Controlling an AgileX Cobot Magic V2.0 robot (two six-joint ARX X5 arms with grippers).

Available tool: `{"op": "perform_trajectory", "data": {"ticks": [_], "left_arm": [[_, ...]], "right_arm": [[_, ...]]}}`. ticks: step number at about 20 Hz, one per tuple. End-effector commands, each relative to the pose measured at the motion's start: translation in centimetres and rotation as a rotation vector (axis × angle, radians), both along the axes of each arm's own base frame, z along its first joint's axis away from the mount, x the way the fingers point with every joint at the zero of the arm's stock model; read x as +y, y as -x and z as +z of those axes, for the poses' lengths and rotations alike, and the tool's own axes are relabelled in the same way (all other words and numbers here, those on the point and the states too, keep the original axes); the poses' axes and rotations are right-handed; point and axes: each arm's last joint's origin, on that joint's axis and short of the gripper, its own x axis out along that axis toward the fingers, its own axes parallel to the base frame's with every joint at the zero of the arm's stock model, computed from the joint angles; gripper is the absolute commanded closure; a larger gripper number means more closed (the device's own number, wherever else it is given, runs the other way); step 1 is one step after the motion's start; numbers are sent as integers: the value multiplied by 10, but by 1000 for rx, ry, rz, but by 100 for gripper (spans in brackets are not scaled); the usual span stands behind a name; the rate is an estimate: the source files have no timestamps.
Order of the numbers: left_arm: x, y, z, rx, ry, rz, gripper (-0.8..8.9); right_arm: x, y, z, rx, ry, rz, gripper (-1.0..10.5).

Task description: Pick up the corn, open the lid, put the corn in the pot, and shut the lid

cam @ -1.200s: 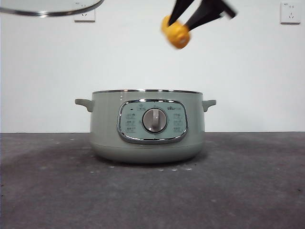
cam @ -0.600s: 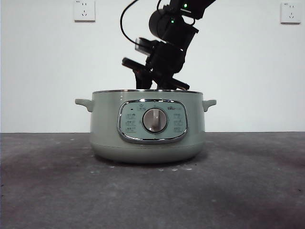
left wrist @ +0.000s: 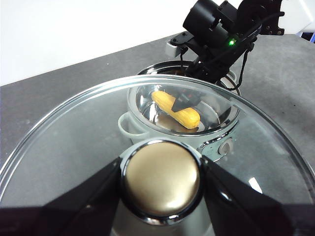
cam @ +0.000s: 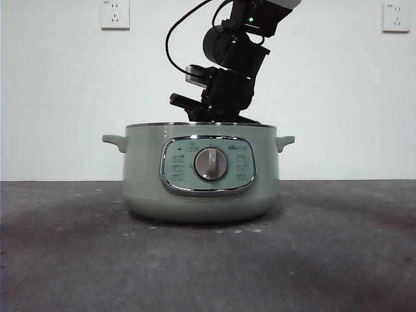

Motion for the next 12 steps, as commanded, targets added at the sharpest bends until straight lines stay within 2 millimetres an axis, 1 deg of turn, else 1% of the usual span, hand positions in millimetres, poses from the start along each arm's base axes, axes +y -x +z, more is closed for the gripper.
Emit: {"op": "perform_trajectory", "data": {"ticks": [1, 2, 3, 6, 8, 10, 12], "left_arm": [[1, 3, 9, -68, 21, -2, 821], [1, 3, 8, -66, 20, -2, 821], [1, 2, 8, -62, 20, -2, 821], [1, 2, 8, -62, 20, -2, 821], [1, 2, 8, -62, 20, -2, 821], [1, 2, 9, -66, 20, -2, 821], [-1, -3, 10, -80, 24, -3, 821]], "right_arm": [[3, 1, -16, 43, 38, 9, 685], [3, 1, -15, 43, 37, 9, 570], [2, 2, -11, 43, 36, 9, 496], [2, 4, 2, 24, 26, 10, 498], [0, 6, 19, 12, 18, 10, 499], [-3, 12, 47, -1, 14, 17, 501], [-10, 22, 81, -19, 4, 17, 506]]}}
